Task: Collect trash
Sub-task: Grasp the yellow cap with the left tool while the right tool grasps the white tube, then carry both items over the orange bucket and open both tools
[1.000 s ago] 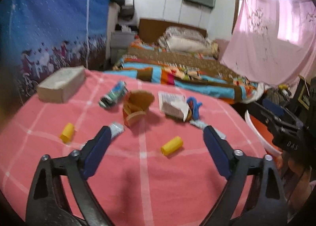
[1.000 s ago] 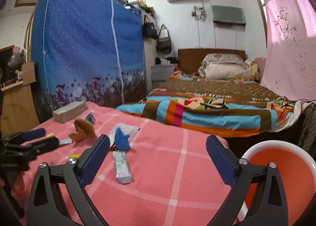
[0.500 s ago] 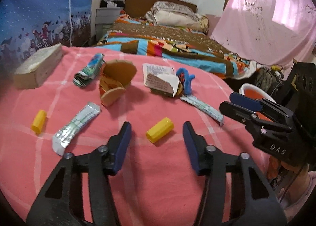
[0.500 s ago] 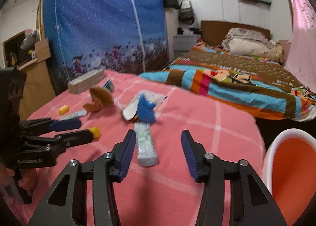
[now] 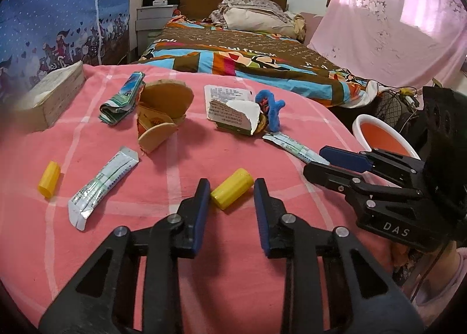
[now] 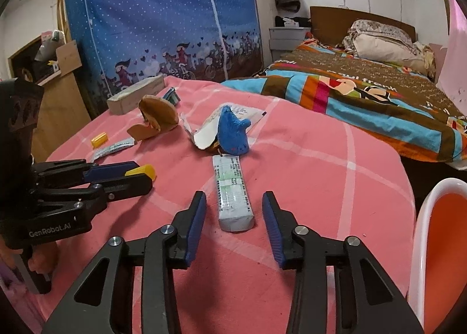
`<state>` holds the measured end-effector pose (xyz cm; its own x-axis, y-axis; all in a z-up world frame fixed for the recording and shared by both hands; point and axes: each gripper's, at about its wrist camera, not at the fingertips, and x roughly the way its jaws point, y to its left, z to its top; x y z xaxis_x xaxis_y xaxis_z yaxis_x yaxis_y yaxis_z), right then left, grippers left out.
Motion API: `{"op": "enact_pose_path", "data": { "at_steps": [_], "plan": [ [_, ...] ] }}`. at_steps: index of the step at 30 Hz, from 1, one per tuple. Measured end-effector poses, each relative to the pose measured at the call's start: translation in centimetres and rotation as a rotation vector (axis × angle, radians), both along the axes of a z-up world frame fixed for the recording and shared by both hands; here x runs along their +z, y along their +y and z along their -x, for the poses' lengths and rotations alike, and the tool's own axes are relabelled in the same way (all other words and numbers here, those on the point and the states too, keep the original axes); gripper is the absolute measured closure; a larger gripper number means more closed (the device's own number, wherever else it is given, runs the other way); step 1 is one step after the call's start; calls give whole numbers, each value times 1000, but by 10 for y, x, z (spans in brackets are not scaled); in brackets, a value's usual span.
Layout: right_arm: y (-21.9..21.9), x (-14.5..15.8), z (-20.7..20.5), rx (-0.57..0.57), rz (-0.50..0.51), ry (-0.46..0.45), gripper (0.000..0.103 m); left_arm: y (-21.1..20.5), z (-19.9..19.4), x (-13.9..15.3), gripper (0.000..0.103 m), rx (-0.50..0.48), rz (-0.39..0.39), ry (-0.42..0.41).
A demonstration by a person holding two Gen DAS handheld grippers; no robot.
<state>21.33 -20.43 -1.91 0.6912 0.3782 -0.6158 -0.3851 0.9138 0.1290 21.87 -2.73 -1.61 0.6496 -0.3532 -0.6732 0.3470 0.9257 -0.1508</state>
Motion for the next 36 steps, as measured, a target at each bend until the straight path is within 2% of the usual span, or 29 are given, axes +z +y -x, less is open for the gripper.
{"op": "enact_pose_path", "data": {
  "at_steps": [5, 18, 26, 32, 36],
  "plan": [
    [4, 1, 1, 15, 7, 2, 81, 0, 1, 0, 70, 1, -3, -4],
    [8, 6, 20, 41, 9, -56, 82, 7, 14, 8, 70, 39, 36, -73],
    [2, 16, 42, 23, -1, -175, 82, 11, 25, 18, 70, 65, 63, -157],
    [1, 25, 54, 6, 23, -262, 82, 4, 37, 25, 70, 60, 44, -231],
    [-4, 35, 69, -26, 36, -374, 82, -3, 49, 33, 70, 54, 47, -304]
  ]
}}
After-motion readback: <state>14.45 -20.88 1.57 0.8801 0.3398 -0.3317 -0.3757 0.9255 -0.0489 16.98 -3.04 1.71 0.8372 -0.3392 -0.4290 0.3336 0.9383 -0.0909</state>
